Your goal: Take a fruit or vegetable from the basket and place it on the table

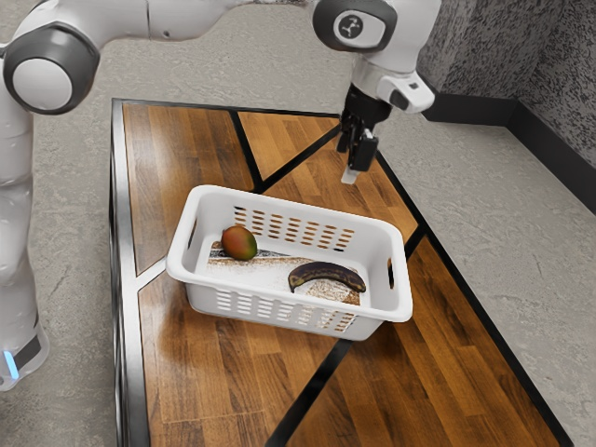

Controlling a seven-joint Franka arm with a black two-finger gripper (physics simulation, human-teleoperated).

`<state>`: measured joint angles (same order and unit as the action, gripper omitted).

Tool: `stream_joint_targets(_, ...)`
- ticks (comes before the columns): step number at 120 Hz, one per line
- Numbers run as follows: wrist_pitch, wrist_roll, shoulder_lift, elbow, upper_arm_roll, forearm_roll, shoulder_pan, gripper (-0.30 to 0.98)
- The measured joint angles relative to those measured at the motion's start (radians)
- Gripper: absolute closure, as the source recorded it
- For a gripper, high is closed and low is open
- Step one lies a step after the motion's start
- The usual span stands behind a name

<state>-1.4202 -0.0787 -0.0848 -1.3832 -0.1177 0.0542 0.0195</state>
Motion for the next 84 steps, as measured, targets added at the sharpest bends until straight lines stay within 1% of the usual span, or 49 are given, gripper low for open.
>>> stream_joint_targets(16,-0.045,-0.073,0.037,-0.123,-0.002,-0.039,-0.002,0.01)
stream_joint_targets(28,-0.078,-0.118,0.052,-0.161,-0.01,-0.057,-0.012,0.01)
stream_joint_targets(56,-0.17,-0.202,0.062,-0.285,-0.015,-0.071,-0.008,0.01)
stream_joint_targets(84,-0.235,-0.26,0.063,-0.33,-0.039,-0.086,-0.018,0.01)
